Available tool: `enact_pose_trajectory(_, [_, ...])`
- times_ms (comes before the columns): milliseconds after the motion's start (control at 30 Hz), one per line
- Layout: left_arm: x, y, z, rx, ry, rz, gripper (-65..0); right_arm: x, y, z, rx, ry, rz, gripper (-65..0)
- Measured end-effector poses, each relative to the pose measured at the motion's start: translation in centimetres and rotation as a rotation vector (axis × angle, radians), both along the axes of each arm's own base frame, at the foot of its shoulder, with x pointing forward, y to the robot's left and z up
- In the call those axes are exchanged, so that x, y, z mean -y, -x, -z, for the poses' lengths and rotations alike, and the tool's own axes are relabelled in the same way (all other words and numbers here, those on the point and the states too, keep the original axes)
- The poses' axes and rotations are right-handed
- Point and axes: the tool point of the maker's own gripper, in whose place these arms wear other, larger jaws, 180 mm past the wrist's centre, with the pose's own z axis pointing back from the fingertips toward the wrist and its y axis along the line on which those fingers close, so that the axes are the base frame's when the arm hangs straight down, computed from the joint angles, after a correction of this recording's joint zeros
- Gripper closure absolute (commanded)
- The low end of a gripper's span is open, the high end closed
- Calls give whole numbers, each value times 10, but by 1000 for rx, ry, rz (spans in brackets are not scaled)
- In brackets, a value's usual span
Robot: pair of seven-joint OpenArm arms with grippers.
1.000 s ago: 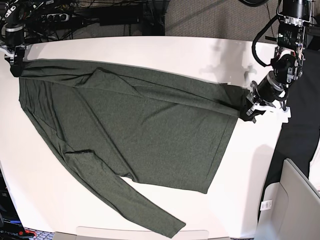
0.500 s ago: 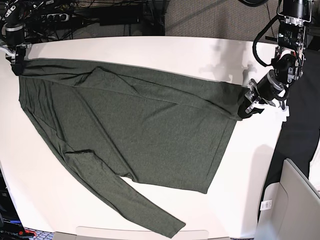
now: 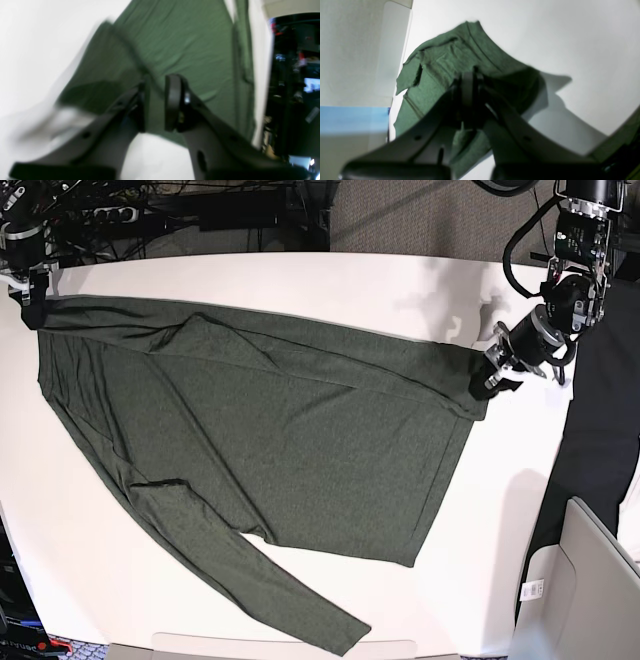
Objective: Fold the T-shirt properly
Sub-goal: 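Hold both corners and drag the left gripper's corner away from the right gripper, then open the left gripper and release the shirt corner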
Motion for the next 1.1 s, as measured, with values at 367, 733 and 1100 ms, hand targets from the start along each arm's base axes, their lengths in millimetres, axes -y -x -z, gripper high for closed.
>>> enact_pose_trajectory(367, [12, 3, -12, 29, 5, 34, -164, -2, 0, -19, 8, 66, -25, -222])
enact_pose_trajectory(733, [16, 10, -11, 22, 10, 46, -164, -10, 3, -68, 26, 240, -95, -223])
enact_pose_trajectory(1100, [25, 49, 15, -111, 34, 95, -166, -51, 15, -37, -11, 125, -139, -223])
